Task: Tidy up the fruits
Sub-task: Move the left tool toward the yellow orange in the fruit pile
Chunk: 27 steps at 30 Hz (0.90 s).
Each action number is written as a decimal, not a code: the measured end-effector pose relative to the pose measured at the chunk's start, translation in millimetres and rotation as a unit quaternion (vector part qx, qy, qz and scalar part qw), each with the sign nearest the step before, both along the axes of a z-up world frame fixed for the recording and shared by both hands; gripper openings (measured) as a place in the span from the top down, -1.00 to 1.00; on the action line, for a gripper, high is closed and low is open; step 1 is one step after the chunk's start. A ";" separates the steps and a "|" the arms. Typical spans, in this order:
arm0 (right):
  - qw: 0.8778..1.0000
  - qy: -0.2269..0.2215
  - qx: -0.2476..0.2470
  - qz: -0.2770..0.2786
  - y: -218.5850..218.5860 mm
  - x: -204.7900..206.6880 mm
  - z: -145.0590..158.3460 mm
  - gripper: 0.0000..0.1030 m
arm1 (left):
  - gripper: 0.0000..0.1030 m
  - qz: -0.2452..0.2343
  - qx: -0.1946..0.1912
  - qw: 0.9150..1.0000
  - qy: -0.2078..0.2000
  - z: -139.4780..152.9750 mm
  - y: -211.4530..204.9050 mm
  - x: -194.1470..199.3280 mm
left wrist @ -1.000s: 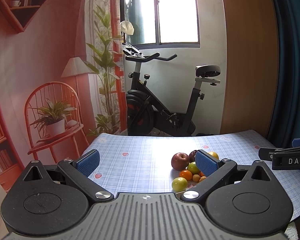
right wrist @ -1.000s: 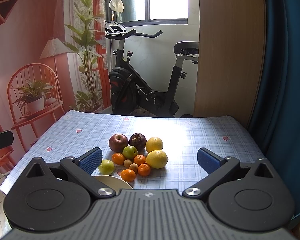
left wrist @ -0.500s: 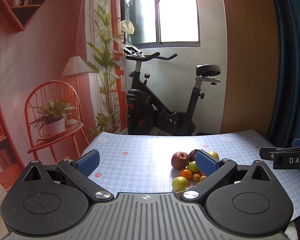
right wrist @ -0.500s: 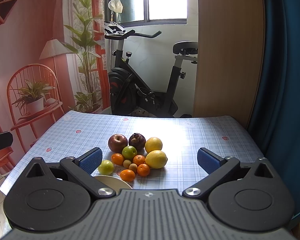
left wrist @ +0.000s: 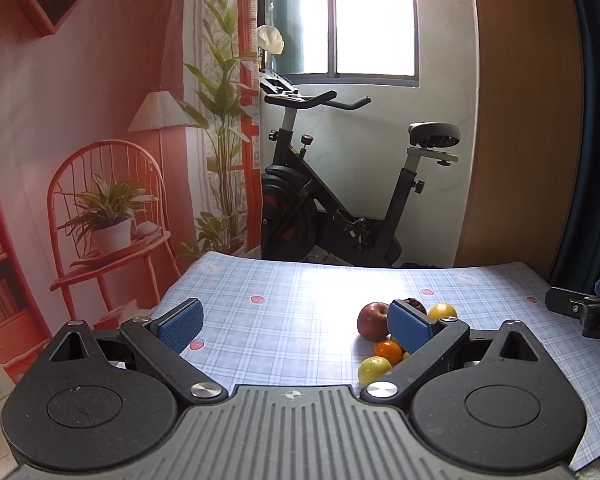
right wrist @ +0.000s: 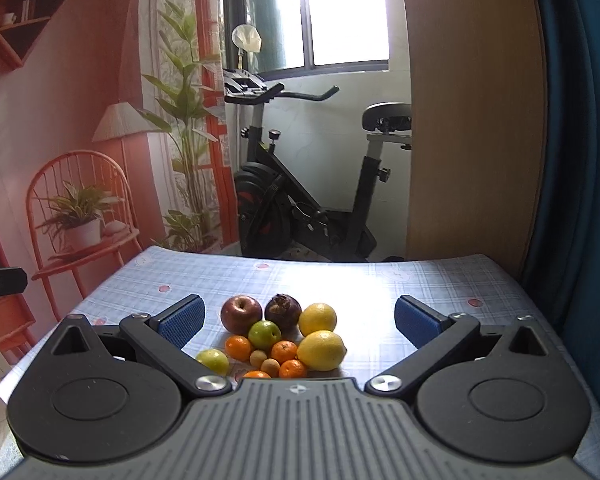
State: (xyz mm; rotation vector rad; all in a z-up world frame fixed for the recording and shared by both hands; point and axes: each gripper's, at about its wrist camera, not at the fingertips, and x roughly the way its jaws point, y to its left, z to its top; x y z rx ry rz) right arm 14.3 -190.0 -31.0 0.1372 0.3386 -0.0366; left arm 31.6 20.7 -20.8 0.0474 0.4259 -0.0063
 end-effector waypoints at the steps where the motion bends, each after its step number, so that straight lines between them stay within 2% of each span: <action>1: 1.000 -0.006 0.001 -0.003 -2.6 3.7 -4.4 -1.00 | -0.86 0.003 -0.001 1.000 0.000 -3.7 1.7 4.1; 5: 1.000 -0.020 -0.010 -0.007 -9.0 19.7 -25.1 -1.00 | -0.80 -0.012 -0.014 1.000 -0.006 -18.5 5.8 20.7; 9: 0.999 -0.037 0.002 0.007 -17.7 30.0 -46.2 -1.00 | -0.74 -0.019 -0.011 1.000 0.004 -37.1 3.7 40.9; 11: 1.000 -0.027 0.009 0.009 -22.1 37.6 -54.0 -1.00 | -0.63 -0.026 -0.014 0.999 0.012 -43.8 3.4 50.0; 13: 1.000 -0.005 0.004 0.015 -26.8 46.3 -60.6 -1.00 | -0.38 -0.043 -0.031 0.998 0.038 -49.9 6.3 62.7; 15: 1.000 -0.003 -0.005 0.009 -30.0 50.7 -65.8 -1.00 | -0.32 -0.046 -0.040 0.997 0.046 -54.5 8.5 71.0; 19: 1.000 -0.013 0.012 -0.003 -43.5 58.2 -75.4 -1.00 | -0.32 -0.050 -0.044 0.996 0.060 -63.3 4.1 85.1; 22: 0.999 -0.029 0.027 0.015 -54.6 62.4 -82.1 -1.00 | -0.32 -0.064 -0.053 0.993 0.078 -67.9 -2.8 94.1; 27: 1.000 -0.022 0.011 0.015 -66.2 76.8 -100.0 -1.00 | -0.32 -0.082 -0.052 0.991 0.095 -73.4 -20.8 112.4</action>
